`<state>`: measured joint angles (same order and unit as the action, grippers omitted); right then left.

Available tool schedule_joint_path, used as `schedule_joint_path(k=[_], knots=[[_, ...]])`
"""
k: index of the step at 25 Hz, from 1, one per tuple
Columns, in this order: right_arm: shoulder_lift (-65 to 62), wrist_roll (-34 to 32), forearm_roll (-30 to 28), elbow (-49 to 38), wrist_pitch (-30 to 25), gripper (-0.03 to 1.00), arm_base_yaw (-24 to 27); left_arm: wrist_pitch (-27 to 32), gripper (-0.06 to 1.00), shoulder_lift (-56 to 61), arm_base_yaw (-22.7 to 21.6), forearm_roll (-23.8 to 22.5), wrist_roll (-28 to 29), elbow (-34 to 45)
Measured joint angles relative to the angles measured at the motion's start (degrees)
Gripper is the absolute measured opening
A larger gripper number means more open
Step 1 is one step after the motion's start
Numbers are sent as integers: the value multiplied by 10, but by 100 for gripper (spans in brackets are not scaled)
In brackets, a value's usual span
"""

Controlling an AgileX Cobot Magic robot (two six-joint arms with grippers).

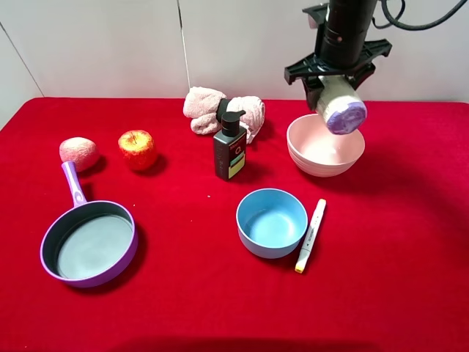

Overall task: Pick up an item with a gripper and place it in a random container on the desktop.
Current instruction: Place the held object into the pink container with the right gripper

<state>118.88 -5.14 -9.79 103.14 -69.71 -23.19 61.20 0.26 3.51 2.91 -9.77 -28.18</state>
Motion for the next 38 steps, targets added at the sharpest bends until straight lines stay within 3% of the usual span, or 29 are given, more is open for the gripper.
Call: schedule_joint_path(k=[12, 32, 38], knots=[[54, 4, 7, 0, 33, 46, 19, 0, 99, 0, 0, 0, 0, 0], [110, 4, 10, 0, 42, 46, 19, 0, 99, 0, 0, 0, 0, 0], [110, 4, 9, 0, 45, 67, 19, 0, 99, 0, 0, 0, 0, 0]])
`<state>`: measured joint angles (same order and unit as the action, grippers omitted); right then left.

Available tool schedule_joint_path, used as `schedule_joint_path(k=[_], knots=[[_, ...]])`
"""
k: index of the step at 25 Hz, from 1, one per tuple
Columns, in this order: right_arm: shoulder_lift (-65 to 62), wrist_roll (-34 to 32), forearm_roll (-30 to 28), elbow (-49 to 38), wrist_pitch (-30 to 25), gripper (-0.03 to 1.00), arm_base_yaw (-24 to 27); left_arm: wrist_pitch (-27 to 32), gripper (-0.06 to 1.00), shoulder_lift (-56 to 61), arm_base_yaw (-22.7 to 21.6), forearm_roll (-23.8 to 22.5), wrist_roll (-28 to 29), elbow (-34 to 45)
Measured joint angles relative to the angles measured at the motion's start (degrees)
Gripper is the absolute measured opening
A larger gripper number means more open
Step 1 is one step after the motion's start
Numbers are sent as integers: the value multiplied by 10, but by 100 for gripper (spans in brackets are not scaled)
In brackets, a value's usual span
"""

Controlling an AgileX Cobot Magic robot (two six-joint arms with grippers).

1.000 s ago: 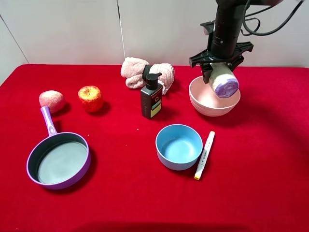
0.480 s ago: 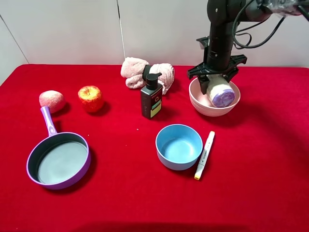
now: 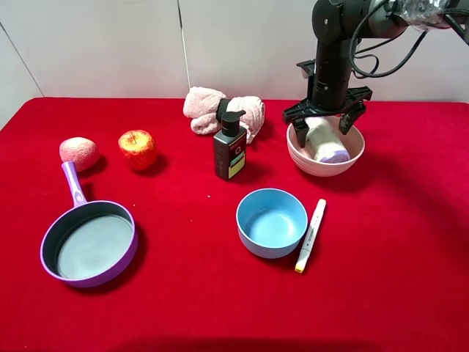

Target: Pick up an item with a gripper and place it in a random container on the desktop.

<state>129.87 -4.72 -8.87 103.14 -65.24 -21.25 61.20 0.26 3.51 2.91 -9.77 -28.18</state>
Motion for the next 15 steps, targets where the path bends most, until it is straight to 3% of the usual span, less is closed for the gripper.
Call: schedule_joint_path(k=[15], knots=[[-35, 0, -4, 1, -28, 69, 0, 0, 99, 0, 0, 0, 0, 0]])
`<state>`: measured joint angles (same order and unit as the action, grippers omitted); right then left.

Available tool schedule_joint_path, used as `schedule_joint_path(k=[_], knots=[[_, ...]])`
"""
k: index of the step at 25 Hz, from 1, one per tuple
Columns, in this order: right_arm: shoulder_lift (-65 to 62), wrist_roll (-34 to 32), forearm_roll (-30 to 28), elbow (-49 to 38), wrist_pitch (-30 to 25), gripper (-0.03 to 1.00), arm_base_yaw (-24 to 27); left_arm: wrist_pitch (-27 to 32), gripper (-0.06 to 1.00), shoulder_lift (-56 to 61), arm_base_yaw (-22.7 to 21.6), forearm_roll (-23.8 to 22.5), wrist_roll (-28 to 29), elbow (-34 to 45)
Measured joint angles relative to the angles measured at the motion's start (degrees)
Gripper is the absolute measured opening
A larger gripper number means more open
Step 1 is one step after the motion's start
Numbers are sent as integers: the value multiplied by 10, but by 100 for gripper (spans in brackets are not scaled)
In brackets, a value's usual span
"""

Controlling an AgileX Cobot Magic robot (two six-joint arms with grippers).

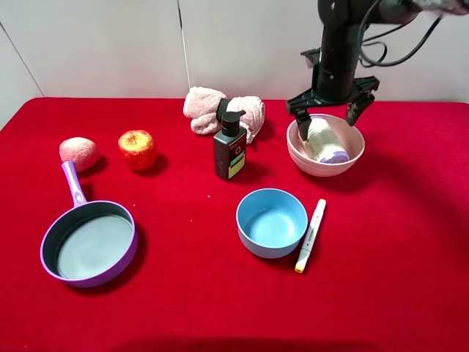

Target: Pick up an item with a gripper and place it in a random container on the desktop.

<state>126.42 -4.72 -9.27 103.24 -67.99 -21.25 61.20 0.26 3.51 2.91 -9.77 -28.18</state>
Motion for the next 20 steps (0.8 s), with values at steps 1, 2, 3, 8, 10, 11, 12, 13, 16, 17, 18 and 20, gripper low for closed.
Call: schedule_joint_path(k=[1, 2, 3, 8, 10, 11, 12, 13, 16, 17, 18, 20], knots=[[-7, 0, 0, 0, -7, 69, 0, 0, 99, 0, 0, 0, 0, 0], [-15, 0, 0, 0, -11, 69, 0, 0, 99, 0, 0, 0, 0, 0], [-22, 0, 0, 0, -14, 69, 0, 0, 99, 0, 0, 0, 0, 0], [-69, 4, 5, 0, -15, 69, 0, 0, 99, 0, 0, 0, 0, 0], [-88, 8, 11, 0, -16, 69, 0, 0, 99, 0, 0, 0, 0, 0], [-98, 9, 16, 0, -16, 69, 0, 0, 99, 0, 0, 0, 0, 0], [-108, 11, 20, 0, -16, 69, 0, 0, 99, 0, 0, 0, 0, 0], [-117, 11, 25, 0, -16, 69, 0, 0, 99, 0, 0, 0, 0, 0], [-144, 12, 48, -7, -16, 69, 0, 0, 99, 0, 0, 0, 0, 0], [-153, 13, 56, -13, -16, 69, 0, 0, 99, 0, 0, 0, 0, 0], [-165, 13, 63, -23, -16, 69, 0, 0, 99, 0, 0, 0, 0, 0], [-188, 13, 76, -45, -16, 69, 0, 0, 99, 0, 0, 0, 0, 0]])
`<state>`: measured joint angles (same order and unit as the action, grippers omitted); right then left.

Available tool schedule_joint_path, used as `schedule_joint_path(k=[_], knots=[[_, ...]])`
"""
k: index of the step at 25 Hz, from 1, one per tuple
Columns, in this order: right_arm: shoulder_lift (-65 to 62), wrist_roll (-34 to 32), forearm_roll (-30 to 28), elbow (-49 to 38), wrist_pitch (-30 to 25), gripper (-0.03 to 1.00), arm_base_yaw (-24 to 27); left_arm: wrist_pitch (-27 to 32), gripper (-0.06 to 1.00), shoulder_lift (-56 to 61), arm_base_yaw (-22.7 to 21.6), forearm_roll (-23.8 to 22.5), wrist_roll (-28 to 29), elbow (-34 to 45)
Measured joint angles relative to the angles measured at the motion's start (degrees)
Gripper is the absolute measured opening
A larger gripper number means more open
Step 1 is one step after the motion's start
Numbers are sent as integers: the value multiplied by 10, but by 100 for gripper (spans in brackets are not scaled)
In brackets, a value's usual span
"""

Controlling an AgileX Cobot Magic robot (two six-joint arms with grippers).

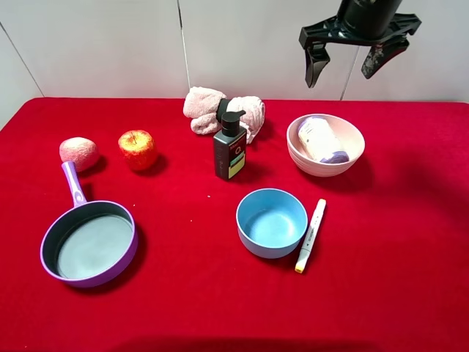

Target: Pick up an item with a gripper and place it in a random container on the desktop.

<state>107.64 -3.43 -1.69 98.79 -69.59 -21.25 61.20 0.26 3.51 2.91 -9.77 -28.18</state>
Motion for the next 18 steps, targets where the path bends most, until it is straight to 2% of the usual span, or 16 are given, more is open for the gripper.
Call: schedule_joint_path(k=[7, 18], knots=[[-83, 8, 28, -95, -1, 69, 0, 0, 99, 0, 0, 0, 0, 0], [-221, 10, 28, -236, -2, 69, 0, 0, 99, 0, 0, 0, 0, 0]])
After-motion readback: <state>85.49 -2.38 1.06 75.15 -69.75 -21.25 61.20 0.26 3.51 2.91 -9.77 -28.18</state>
